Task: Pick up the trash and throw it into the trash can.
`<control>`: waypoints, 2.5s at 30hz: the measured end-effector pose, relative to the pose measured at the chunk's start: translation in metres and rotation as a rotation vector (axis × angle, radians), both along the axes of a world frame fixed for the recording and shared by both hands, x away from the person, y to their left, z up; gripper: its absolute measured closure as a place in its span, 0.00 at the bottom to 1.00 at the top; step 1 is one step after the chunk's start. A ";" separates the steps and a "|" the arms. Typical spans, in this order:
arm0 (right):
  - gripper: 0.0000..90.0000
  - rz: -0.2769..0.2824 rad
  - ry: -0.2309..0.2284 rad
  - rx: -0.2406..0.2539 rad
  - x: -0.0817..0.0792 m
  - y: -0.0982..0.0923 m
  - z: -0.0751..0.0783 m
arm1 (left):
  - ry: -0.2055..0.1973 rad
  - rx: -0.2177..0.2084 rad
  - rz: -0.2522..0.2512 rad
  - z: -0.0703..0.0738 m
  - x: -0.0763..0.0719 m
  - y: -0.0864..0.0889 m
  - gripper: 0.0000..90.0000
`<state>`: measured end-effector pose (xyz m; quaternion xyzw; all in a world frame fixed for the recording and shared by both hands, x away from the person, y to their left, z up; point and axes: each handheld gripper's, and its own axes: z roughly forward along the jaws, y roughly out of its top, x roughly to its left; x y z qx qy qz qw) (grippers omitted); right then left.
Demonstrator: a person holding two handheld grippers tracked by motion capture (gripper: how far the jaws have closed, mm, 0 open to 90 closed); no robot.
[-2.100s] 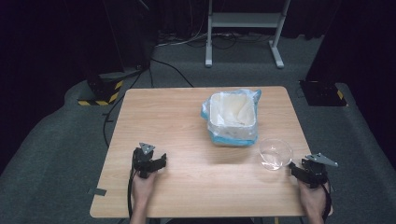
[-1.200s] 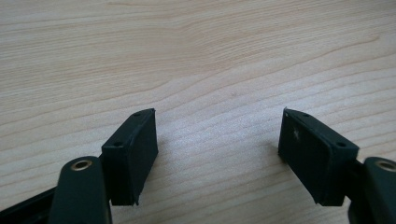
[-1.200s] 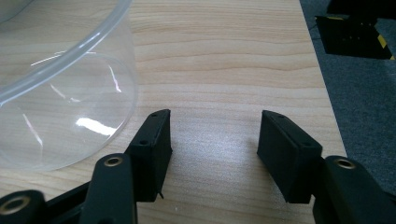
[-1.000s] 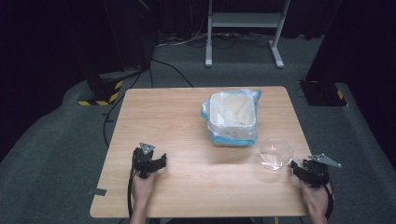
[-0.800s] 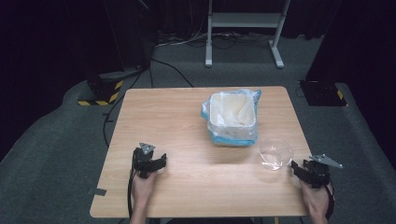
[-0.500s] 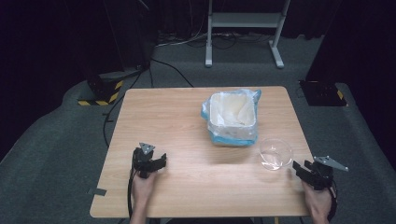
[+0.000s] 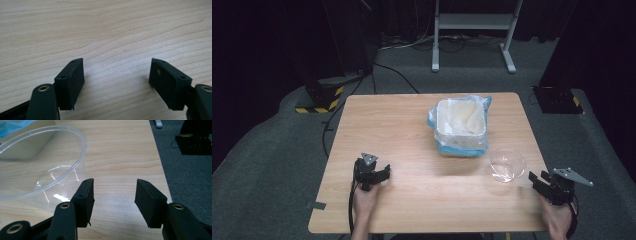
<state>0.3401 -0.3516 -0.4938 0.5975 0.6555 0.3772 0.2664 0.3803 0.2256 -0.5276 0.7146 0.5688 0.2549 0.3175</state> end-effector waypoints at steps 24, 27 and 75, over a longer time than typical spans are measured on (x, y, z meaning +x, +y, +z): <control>0.58 0.019 -0.068 0.052 0.002 0.007 0.030 | 0.000 0.000 0.000 0.000 0.000 0.000 0.31; 0.59 0.025 -0.069 0.074 0.005 0.009 0.033 | 0.000 0.000 0.000 0.000 0.000 0.000 0.31; 0.90 0.106 0.073 0.050 0.062 0.030 0.008 | 0.001 0.001 -0.002 0.000 0.000 0.000 0.31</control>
